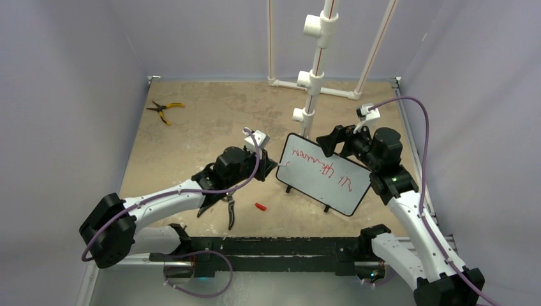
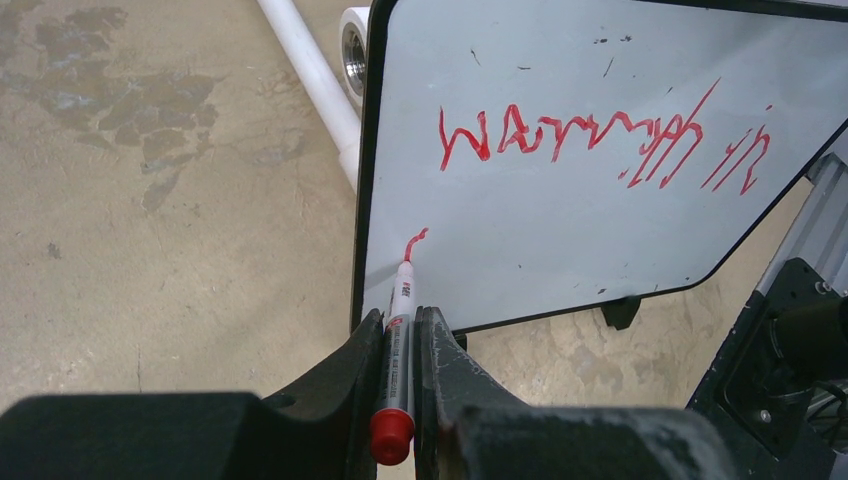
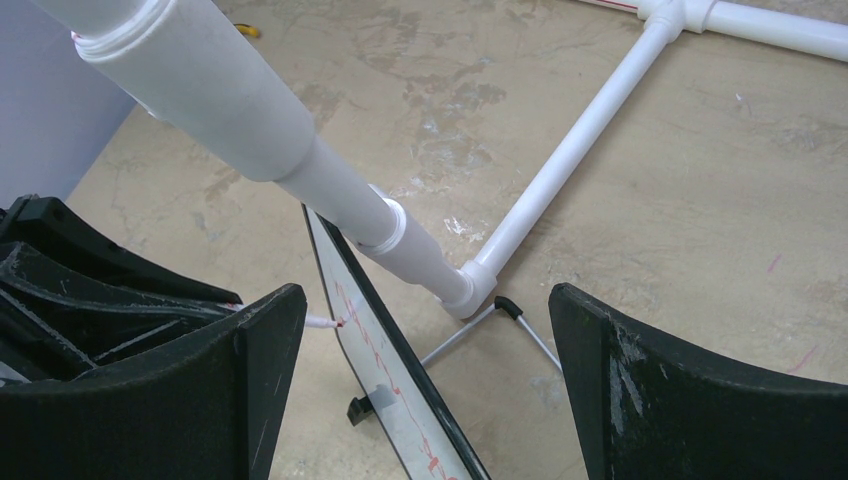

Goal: Write a sentence on the whiteboard

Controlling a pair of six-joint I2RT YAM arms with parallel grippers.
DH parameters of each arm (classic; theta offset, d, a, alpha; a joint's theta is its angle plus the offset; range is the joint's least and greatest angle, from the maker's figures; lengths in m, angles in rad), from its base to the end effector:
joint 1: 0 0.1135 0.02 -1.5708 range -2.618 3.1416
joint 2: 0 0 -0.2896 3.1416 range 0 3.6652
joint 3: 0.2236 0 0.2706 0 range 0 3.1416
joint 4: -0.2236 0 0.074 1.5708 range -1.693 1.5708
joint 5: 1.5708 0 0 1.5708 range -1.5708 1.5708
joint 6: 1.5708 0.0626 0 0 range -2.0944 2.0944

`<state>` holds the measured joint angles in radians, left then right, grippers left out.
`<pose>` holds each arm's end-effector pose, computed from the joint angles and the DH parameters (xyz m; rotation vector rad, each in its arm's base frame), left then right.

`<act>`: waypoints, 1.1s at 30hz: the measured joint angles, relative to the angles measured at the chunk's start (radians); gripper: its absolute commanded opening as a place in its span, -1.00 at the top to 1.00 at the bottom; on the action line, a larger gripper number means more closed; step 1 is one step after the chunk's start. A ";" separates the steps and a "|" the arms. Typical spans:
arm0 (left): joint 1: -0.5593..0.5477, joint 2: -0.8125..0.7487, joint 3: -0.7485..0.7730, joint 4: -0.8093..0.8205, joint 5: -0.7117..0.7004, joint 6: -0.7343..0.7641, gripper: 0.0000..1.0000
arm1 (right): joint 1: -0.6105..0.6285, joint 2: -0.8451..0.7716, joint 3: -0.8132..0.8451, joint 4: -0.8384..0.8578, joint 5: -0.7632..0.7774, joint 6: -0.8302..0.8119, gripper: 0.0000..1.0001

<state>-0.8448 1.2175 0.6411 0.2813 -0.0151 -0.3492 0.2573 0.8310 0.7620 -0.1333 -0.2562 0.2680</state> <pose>0.2028 -0.2270 0.2520 0.4668 1.8896 -0.7989 0.2125 0.0723 0.3420 -0.1791 1.7976 0.6040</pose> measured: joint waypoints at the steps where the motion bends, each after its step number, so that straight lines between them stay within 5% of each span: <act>1: 0.000 0.002 0.000 -0.001 0.000 -0.001 1.00 | 0.000 0.000 0.000 0.000 0.000 0.000 -0.88; 33: -0.009 0.013 0.000 0.040 0.009 -0.024 1.00 | 0.000 0.000 0.000 0.000 0.000 0.000 -0.88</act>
<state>-0.8539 1.2308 0.6411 0.3210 -0.0059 -0.3737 0.2573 0.8310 0.7620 -0.1333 -0.2562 0.2680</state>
